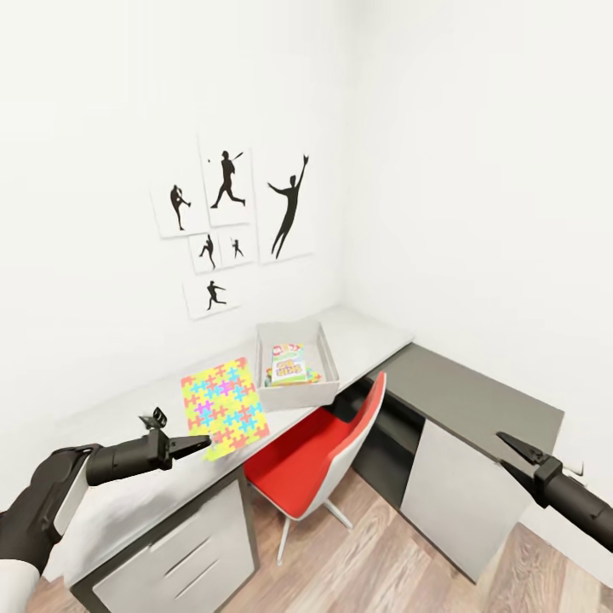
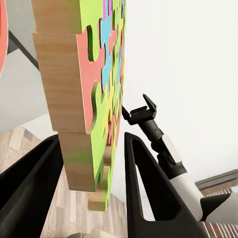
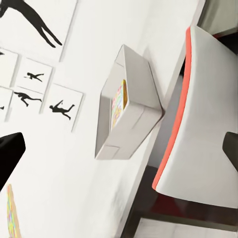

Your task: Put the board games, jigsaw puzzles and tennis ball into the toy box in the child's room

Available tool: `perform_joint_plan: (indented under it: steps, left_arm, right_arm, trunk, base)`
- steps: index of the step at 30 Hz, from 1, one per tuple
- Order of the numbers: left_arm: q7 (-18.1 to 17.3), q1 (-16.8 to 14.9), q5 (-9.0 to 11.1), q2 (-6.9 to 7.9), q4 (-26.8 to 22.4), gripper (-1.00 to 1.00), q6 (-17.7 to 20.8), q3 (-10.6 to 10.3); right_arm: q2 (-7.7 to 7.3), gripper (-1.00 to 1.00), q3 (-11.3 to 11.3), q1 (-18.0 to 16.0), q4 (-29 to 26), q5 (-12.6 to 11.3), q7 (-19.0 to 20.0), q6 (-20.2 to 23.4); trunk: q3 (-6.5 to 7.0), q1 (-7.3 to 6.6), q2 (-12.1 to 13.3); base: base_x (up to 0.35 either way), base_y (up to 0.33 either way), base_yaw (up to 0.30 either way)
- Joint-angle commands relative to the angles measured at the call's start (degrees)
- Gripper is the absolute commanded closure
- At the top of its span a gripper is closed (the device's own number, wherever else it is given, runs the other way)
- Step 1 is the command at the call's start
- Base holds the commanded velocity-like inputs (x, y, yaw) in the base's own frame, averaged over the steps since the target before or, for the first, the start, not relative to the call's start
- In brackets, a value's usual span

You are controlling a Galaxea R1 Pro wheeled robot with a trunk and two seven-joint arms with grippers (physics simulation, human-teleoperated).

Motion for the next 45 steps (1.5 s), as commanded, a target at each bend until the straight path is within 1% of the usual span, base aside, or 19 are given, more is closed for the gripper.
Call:
perform_joint_plan:
  steps: [1, 6, 10, 12, 13, 15, 18, 19, 21, 23, 26, 28, 31, 32, 34, 36, 38, 42, 45]
  left_arm:
    - [-0.2, 0.0, 0.0, 0.02, 0.0, 1.0, 0.6, 0.0]
    - [-0.2, 0.0, 0.1, 0.01, 0.0, 1.0, 0.5, 0.0]
    - [-0.2, 0.0, 0.1, 0.01, 0.0, 1.0, 0.5, 0.0]
    - [-0.2, 0.0, 0.1, 0.07, 0.0, 1.0, 0.5, 0.1]
    - [-0.2, 0.0, 0.1, 0.08, 0.0, 1.0, 0.5, 0.1]
    - [-0.2, 0.0, 0.1, 0.08, 0.0, 1.0, 0.5, 0.1]
    - [-0.1, 0.0, 0.1, 0.01, 0.0, 1.0, 0.5, 0.2]
    - [-0.1, 0.0, 0.1, -0.02, 0.0, 1.0, 0.5, 0.1]
    - [-0.1, 0.0, 0.0, -0.02, 0.0, 1.0, 0.4, 0.1]
    - [0.0, 0.0, -0.1, -0.01, 0.0, 1.0, 0.5, 0.1]
    - [0.1, 0.0, -0.2, -0.08, 0.0, 1.0, 0.4, 0.0]
    - [0.1, 0.0, -0.3, -0.07, 0.0, 1.0, 0.4, 0.0]
    - [0.8, -0.1, -0.6, -0.07, 0.1, 1.0, 0.4, 0.0]
    - [1.8, -0.3, -0.9, -0.19, 0.0, 1.0, 0.4, 0.0]
    - [3.9, -2.7, -1.3, -0.41, 0.0, 1.0, 0.6, -0.1]
    - [7.0, -7.3, -1.5, -0.78, 0.2, 1.0, 0.7, -0.7]
    - [9.4, -9.6, -1.6, -1.0, 0.5, 1.0, 0.7, -1.5]
    - [14.8, -13.7, -1.6, -2.38, 1.2, 1.0, 0.9, -5.1]
    - [19.2, -16.7, -1.5, -3.79, 4.6, 1.0, 0.9, -8.1]
  right_arm:
    - [0.01, -1.0, -0.1, -0.1, -0.1, 0.0, 0.3, 0.4]
    - [0.01, -1.0, 0.0, -0.1, -1.6, 0.0, 0.4, 0.4]
    - [-0.02, -1.0, 0.4, -0.1, -6.2, 0.5, -0.2, 0.7]
    - [-0.08, -1.0, 1.1, -0.1, -10.8, 0.9, -1.6, 2.6]
    - [-0.14, -1.0, 1.7, -0.3, -12.1, 1.4, -3.5, 4.0]
    - [-0.26, -1.0, 2.6, -0.8, -14.1, 2.6, -9.4, 7.6]
    - [-0.44, -1.0, 3.1, -1.2, -17.8, 3.2, -19.9, 10.7]
    - [-0.29, -1.0, 3.2, -1.8, -18.5, 3.3, -24.4, 11.4]
    - [-0.07, -1.0, 3.4, -2.5, -18.9, 3.3, -28.8, 12.1]
    - [-0.01, -1.0, 3.5, -2.8, -19.2, 3.1, -31.0, 12.4]
    - [0.0, -1.0, 3.5, -2.9, -19.2, 2.8, -31.7, 12.4]
    - [0.01, -1.0, 3.3, -2.8, -19.3, 2.7, -31.1, 12.4]
    - [-0.04, -1.0, 3.2, -2.5, -19.5, 2.9, -27.3, 12.4]
    - [-0.02, -1.0, 3.2, -2.4, -19.5, 2.9, -25.7, 12.4]
    - [-0.02, -1.0, 3.2, -2.4, -19.4, 3.0, -24.5, 12.4]
    - [-0.08, -1.0, 2.8, -2.3, -19.4, 3.1, -23.8, 12.3]
    - [-0.09, -1.0, 2.3, -2.3, -19.4, 3.1, -23.5, 12.3]
    - [-0.06, -1.0, 2.0, -2.2, -19.4, 3.1, -23.3, 12.3]
    - [-0.07, -1.0, 1.9, -2.3, -19.3, 3.0, -23.3, 12.4]
  trunk:
    - [-0.12, 0.05, -0.1]
    - [-0.09, 0.05, -0.1]
    - [-0.09, 0.05, -0.1]
    - [-0.09, 0.05, -0.1]
    - [-0.09, 0.05, -0.1]
    - [-0.09, 0.05, -0.1]
    - [-0.09, 0.05, -0.1]
    - [-0.09, 0.05, -0.1]
    - [-0.09, 0.05, -0.1]
    - [-0.09, 0.05, -0.1]
    - [-0.09, 0.05, -0.1]
    - [-0.09, 0.05, -0.1]
    - [-0.09, 0.05, -0.1]
    - [-0.09, 0.05, -0.1]
    - [-0.09, 0.05, -0.1]
    - [-0.09, 0.05, -0.1]
    - [-0.09, 0.05, -0.1]
    - [-0.09, 0.05, -0.1]
    - [-0.09, 0.05, -0.1]
  base:
    - [0.205, -0.154, -0.041]
    - [0.196, -0.169, -0.011]
    - [0.052, -0.048, 0.0]
    - [0.011, -0.01, 0.0]
    - [0.005, -0.005, 0.0]
    - [0.003, -0.002, 0.0]
    - [0.0, 0.0, 0.0]
    - [0.0, 0.0, 0.0]
    - [0.052, 0.0, 0.0]
    - [0.212, 0.0, 0.0]
    - [0.224, 0.0, 0.0]
    - [0.075, 0.0, 0.0]
    - [0.157, 0.0, 0.0]
    - [0.275, 0.0, 0.0]
    - [0.3, 0.0, 0.0]
    - [0.317, 0.0, 0.0]
    - [0.323, 0.0, 0.0]
    - [0.326, 0.0, 0.0]
    - [0.323, 0.0, 0.0]
